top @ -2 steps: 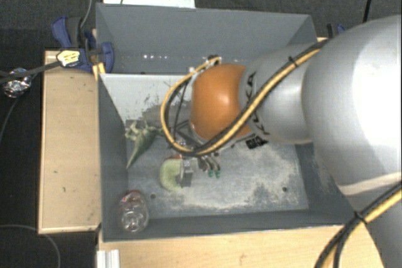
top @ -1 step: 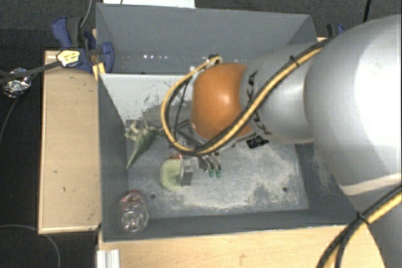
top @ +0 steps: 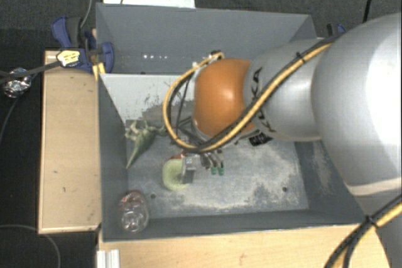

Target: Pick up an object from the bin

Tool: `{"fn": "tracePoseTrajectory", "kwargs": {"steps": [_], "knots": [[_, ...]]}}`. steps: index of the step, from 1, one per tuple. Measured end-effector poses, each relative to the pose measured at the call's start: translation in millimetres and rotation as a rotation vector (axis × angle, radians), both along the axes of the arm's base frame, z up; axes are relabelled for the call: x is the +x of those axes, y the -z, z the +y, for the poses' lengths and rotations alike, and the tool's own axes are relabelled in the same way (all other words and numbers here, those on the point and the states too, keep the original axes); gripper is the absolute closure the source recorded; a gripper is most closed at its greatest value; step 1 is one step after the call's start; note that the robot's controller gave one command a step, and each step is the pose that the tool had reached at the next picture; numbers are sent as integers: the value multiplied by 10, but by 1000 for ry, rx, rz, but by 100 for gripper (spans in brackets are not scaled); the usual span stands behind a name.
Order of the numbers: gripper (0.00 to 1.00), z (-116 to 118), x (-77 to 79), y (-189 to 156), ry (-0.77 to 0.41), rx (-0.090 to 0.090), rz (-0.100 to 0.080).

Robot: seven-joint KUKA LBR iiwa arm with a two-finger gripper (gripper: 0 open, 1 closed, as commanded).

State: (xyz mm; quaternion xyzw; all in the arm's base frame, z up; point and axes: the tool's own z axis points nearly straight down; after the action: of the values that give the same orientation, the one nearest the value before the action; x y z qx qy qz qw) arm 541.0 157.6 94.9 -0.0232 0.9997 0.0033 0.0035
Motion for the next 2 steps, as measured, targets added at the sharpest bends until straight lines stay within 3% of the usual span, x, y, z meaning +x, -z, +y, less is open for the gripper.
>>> {"fn": "tracePoseTrajectory", "kwargs": {"steps": [2], "knots": [[100,3,20,-235,3,3,-8]]}}
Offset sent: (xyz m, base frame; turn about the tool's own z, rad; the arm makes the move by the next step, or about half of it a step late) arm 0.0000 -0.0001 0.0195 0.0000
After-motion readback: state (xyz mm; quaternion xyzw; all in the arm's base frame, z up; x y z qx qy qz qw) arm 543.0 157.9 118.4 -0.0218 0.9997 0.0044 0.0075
